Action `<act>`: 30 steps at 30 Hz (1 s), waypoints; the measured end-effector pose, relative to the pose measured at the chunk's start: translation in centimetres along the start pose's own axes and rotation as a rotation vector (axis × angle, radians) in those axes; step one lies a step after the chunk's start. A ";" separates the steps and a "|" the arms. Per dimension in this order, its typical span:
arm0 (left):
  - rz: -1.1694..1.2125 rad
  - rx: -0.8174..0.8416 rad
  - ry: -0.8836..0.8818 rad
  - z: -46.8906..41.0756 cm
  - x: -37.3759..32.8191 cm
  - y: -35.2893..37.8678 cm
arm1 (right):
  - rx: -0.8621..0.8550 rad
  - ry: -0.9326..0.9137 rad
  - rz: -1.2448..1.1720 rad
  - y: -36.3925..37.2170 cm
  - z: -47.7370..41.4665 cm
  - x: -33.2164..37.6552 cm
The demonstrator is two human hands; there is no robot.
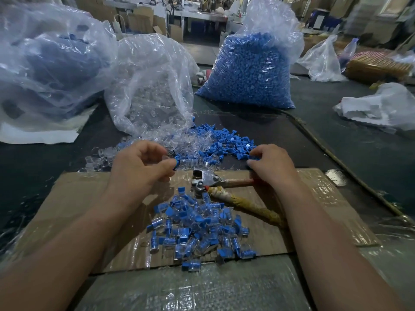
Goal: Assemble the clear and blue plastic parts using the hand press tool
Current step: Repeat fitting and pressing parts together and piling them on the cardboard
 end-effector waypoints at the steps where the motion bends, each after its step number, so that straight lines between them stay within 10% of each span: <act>1: 0.007 0.014 -0.011 0.1 -0.1 0.2 | 0.019 0.002 0.010 0.3 0.0 0.0; 14: 0.098 0.114 -0.038 0.7 -0.4 1.9 | 0.031 -0.123 -0.049 0.4 0.3 1.5; 30: 0.008 0.129 0.064 1.7 -2.2 2.2 | 0.190 -0.385 -0.851 -0.7 7.6 10.8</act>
Point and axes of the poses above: each hand's wrist, its own z-axis away from the middle knuckle, its own y-axis out of the palm, x = y × z, the point moved 10 cm from there along -z, towards the middle knuckle, and after that the axes turned 11 degrees about -z, right-handed, at the moved point
